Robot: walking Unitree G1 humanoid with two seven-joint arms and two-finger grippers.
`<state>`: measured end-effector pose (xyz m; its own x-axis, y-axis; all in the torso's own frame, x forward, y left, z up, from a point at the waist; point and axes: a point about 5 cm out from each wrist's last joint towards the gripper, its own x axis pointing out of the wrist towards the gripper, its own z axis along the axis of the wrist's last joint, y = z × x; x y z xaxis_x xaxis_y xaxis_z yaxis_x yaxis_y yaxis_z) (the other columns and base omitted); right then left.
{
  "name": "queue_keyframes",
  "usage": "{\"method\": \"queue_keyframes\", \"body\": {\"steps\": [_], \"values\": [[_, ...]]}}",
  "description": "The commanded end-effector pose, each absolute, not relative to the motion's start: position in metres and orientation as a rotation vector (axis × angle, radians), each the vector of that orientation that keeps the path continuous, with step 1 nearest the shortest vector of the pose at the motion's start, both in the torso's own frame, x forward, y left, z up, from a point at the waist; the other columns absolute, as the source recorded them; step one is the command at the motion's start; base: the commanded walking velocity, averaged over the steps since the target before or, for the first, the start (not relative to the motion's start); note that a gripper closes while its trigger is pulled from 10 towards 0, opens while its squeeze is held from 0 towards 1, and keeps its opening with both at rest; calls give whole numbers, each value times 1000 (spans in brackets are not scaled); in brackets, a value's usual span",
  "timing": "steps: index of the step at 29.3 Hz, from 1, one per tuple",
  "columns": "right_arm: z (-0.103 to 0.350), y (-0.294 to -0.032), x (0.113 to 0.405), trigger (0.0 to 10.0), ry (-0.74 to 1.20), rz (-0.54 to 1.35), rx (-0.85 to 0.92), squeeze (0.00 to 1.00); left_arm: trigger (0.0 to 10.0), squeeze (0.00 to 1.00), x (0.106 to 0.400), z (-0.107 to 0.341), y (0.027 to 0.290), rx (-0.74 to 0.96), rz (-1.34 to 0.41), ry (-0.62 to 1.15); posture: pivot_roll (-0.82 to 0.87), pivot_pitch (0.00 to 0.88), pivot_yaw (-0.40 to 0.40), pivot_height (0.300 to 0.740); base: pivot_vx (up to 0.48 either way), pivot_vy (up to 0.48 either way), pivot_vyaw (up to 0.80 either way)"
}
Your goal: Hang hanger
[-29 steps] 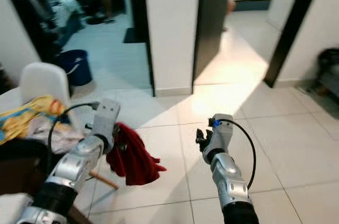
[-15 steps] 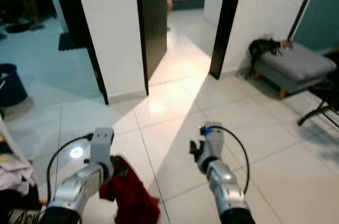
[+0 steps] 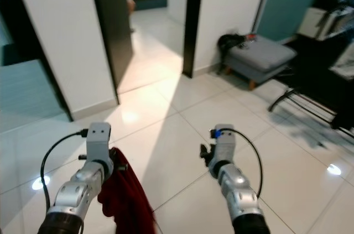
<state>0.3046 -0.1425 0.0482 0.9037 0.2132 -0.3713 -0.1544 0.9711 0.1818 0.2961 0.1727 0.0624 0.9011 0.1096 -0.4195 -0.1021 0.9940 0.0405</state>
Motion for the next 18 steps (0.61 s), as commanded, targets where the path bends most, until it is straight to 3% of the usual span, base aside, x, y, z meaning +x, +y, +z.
{"method": "queue_keyframes", "body": {"steps": [1, 7, 14, 18], "values": [[51, -134, 309, 10000, 392, 207, 150, 0, 10000, 0, 298, 69, 161, 40, 32, 358, -50, 0, -10, 740, 0, 0, -800], [54, -130, 308, 10000, 382, 196, 170, 0, 10000, 0, 303, 75, 151, 94, -19, 279, -44, 0, -12, 740, 0, 0, -800], [49, -130, 304, 10000, 408, 193, 228, 0, 10000, 0, 305, 74, 147, 36, -58, 304, -12, 0, -43, 740, 0, 0, -800], [48, -128, 305, 10000, 411, 216, 250, 0, 10000, 0, 300, 73, 147, -5, -49, 306, -23, 0, -36, 740, 0, 0, 0]]}}
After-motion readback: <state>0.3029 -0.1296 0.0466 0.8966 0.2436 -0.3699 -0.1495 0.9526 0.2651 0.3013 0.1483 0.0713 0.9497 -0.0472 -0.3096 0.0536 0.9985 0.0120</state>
